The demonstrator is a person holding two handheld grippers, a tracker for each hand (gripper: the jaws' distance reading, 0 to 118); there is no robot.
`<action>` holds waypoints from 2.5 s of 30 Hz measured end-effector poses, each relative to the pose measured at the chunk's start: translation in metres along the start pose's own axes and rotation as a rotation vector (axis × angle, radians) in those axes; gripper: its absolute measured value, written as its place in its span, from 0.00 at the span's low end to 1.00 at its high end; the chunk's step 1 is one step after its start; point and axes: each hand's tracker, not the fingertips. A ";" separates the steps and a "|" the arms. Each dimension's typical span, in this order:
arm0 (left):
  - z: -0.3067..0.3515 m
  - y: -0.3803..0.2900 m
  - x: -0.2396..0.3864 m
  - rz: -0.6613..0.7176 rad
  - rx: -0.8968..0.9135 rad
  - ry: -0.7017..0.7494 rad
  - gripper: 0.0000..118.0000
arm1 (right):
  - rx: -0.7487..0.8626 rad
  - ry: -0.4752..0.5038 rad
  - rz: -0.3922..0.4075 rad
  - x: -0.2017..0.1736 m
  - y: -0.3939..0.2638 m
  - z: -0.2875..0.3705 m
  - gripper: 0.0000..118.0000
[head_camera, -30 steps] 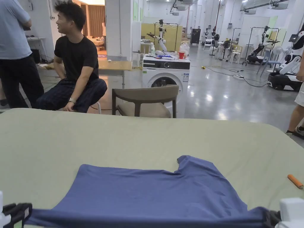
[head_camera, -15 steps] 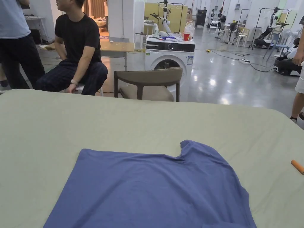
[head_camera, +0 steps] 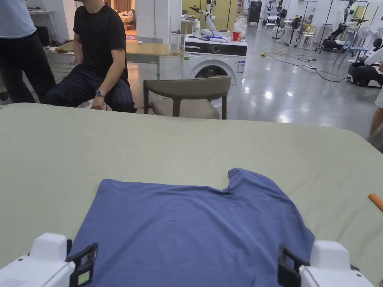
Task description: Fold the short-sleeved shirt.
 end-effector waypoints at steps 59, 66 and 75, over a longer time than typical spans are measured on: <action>-0.004 -0.079 -0.056 0.131 -0.574 0.008 0.03 | 0.119 0.021 0.024 -0.024 0.012 -0.020 0.00; 0.011 -0.073 -0.056 0.077 -0.538 0.007 0.03 | -0.099 0.027 0.039 0.032 0.002 0.007 0.05; 0.016 -0.076 -0.071 0.155 -0.508 -0.012 0.03 | -0.466 0.032 0.056 0.078 -0.079 0.024 0.50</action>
